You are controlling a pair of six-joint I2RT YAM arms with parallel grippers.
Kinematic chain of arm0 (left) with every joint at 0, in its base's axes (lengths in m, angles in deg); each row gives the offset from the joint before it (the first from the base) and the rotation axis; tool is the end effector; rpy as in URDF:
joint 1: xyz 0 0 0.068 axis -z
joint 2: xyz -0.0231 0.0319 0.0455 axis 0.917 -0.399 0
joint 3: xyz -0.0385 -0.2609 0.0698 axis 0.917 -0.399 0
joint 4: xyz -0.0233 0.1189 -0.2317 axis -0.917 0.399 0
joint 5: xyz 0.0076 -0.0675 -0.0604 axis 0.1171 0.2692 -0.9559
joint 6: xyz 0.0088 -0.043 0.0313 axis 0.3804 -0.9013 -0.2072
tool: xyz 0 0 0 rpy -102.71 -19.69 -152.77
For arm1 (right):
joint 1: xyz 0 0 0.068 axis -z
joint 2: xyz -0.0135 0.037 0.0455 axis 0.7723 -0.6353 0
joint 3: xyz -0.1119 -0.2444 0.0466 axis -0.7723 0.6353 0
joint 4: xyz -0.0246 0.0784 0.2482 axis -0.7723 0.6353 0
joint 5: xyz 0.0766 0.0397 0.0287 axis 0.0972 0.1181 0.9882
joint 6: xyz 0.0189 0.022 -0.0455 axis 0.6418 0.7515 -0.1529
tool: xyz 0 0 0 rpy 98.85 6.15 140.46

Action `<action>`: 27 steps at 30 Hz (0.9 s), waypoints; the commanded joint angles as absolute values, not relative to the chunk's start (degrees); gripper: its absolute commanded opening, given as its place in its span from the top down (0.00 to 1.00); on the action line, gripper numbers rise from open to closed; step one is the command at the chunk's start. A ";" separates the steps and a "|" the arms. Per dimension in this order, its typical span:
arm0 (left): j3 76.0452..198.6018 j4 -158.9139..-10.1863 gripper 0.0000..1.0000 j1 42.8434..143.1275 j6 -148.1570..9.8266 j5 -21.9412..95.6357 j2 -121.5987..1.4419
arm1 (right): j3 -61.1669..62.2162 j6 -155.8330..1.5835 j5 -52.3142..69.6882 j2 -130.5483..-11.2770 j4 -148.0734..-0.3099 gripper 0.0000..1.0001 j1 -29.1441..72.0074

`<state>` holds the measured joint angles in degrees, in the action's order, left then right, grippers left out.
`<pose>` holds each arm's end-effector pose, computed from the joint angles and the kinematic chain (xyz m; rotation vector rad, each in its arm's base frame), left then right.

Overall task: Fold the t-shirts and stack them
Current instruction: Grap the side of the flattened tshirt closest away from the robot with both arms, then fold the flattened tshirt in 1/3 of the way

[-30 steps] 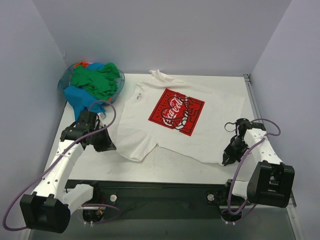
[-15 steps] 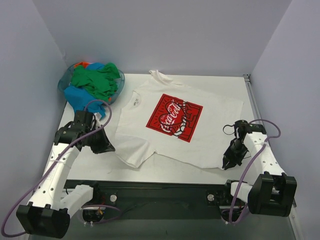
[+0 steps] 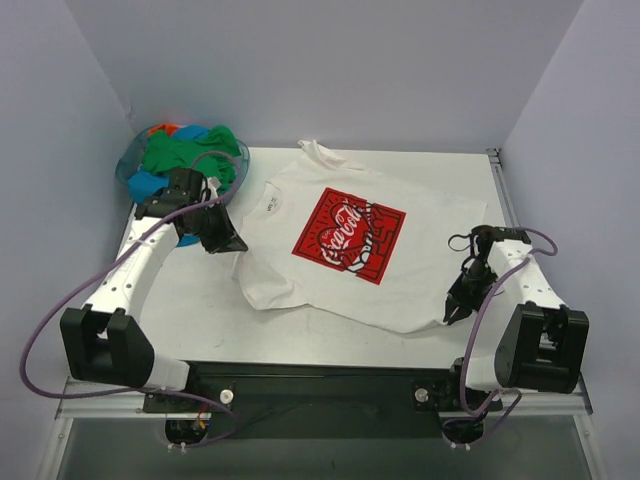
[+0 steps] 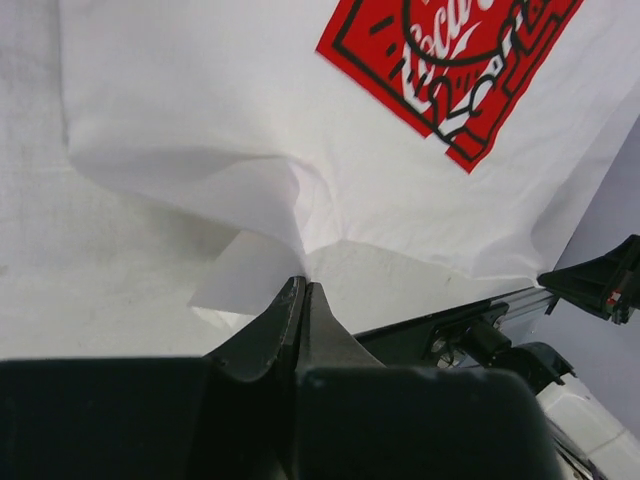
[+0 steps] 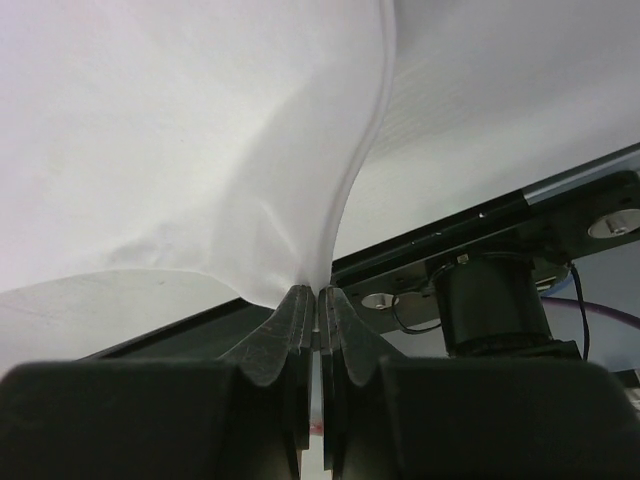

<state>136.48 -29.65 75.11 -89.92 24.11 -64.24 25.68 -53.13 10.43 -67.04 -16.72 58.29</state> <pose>0.2702 -0.0539 0.3036 -0.4295 2.6759 -0.7146 0.2160 -0.0235 0.2056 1.0034 2.9050 0.2751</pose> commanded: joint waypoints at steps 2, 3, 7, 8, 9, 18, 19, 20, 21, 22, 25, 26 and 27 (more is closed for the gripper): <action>144.95 -36.91 1.00 74.84 -89.05 21.12 -70.62 | 20.89 -54.06 11.50 -70.77 -15.99 1.00 59.43; 147.31 -37.35 1.00 74.84 -89.14 20.59 -71.85 | 20.18 -54.06 11.59 -71.39 -16.25 1.00 59.61; 152.85 -39.64 1.00 75.10 -89.49 17.87 -79.39 | 16.93 -53.97 12.03 -74.64 -16.69 1.00 60.93; 154.35 -39.73 1.00 75.27 -89.40 17.60 -80.64 | 16.22 -53.97 12.12 -75.17 -16.69 1.00 61.36; 155.76 -39.82 1.00 75.27 -89.23 17.60 -81.87 | 15.17 -53.97 12.29 -76.13 -16.87 1.00 61.63; 173.16 -38.86 1.00 76.33 -88.96 16.98 -94.61 | 10.95 -54.93 13.79 -81.23 -17.92 1.00 67.07; 174.65 -38.33 1.00 76.33 -88.96 17.07 -96.45 | 10.60 -54.94 14.14 -81.59 -17.92 1.00 67.52; 177.97 -37.98 1.00 76.42 -88.96 16.98 -97.43 | 10.07 -55.11 14.32 -82.02 -18.10 1.00 68.04; 179.40 -37.63 1.00 76.50 -89.05 16.98 -98.39 | 9.89 -55.20 14.58 -82.64 -18.36 1.00 68.48; 181.24 -36.84 1.00 76.59 -88.88 16.90 -100.14 | 9.54 -55.37 14.76 -82.99 -18.45 1.00 69.36; 187.13 -35.17 1.00 76.94 -88.79 16.89 -103.40 | 8.66 -55.81 14.93 -83.79 -18.45 1.00 71.12; 188.19 -34.90 1.00 76.94 -88.96 17.07 -104.11 | 8.14 -55.99 14.85 -84.13 -18.54 1.00 71.56; 189.25 -34.81 1.00 76.94 -89.14 16.98 -104.64 | 7.96 -56.25 14.84 -84.31 -18.62 1.00 72.00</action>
